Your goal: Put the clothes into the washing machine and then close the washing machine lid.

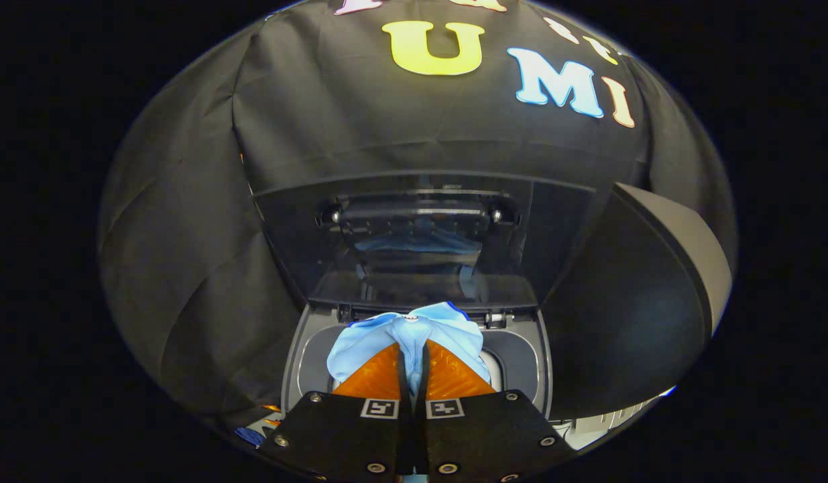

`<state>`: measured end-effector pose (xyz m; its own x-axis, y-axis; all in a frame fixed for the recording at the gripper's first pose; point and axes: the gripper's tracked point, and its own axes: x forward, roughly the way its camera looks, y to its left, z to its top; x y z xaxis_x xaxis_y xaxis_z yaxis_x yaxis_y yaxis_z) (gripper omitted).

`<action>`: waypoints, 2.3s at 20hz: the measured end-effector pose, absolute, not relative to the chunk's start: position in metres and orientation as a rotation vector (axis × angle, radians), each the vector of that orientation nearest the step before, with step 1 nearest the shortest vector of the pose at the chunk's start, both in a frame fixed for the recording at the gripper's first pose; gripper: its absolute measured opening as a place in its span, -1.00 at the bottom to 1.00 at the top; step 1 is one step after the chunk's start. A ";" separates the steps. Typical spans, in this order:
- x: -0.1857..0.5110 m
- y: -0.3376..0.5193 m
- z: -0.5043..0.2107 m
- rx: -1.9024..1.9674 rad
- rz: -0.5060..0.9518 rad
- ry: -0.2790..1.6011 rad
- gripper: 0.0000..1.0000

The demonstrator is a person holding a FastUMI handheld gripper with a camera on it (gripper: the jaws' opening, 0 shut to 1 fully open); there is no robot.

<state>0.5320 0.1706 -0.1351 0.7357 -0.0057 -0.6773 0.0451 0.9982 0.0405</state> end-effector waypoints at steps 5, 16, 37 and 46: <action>0.533 0.171 -0.195 0.095 -0.021 0.847 -0.99; 0.502 0.170 -0.298 0.094 0.005 1.059 -0.99; 0.524 0.194 -0.253 0.160 0.004 0.890 0.92; 0.575 0.163 -0.094 0.297 -0.134 0.529 0.92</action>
<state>0.5749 0.1626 -0.0936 0.8561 -0.0491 -0.5145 0.2012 0.9486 0.2444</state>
